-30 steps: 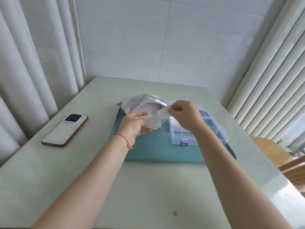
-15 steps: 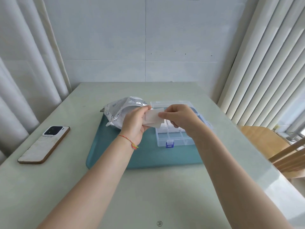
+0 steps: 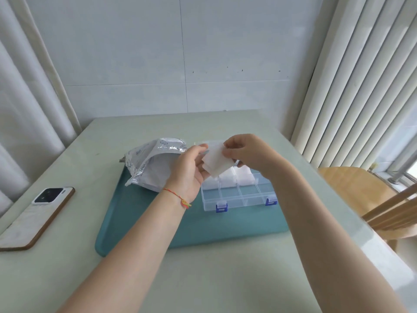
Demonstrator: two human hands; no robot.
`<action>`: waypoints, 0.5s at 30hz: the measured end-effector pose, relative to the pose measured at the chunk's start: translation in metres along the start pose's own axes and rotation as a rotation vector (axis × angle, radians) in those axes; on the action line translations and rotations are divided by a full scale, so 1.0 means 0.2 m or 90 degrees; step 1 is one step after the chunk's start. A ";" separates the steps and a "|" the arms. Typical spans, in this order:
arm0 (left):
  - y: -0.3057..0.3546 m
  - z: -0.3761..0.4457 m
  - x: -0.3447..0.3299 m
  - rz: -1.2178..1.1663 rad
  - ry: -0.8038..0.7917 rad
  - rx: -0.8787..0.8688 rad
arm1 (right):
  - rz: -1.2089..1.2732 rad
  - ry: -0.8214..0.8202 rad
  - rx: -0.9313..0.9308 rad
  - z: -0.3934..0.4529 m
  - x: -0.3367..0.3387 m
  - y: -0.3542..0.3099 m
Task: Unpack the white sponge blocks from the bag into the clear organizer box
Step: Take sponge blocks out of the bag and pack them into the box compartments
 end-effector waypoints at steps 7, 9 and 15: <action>0.00 0.02 -0.08 0.069 -0.269 0.187 | -0.062 -0.138 0.087 0.03 0.03 -0.06; -0.02 0.04 -0.08 0.066 -0.260 0.187 | -0.113 -0.134 0.106 0.04 0.02 -0.06; -0.07 0.14 -0.02 -0.051 -0.230 0.218 | -0.290 -0.201 0.096 0.01 0.01 -0.04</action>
Point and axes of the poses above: each hand's wrist, its own z-axis towards the middle knuckle, its own x-axis out of the back of the hand, y = z × x, the point moved 2 cm from there along z, towards the middle knuckle, and after that the axes turned 4 degrees about z, right-handed, at the moved point
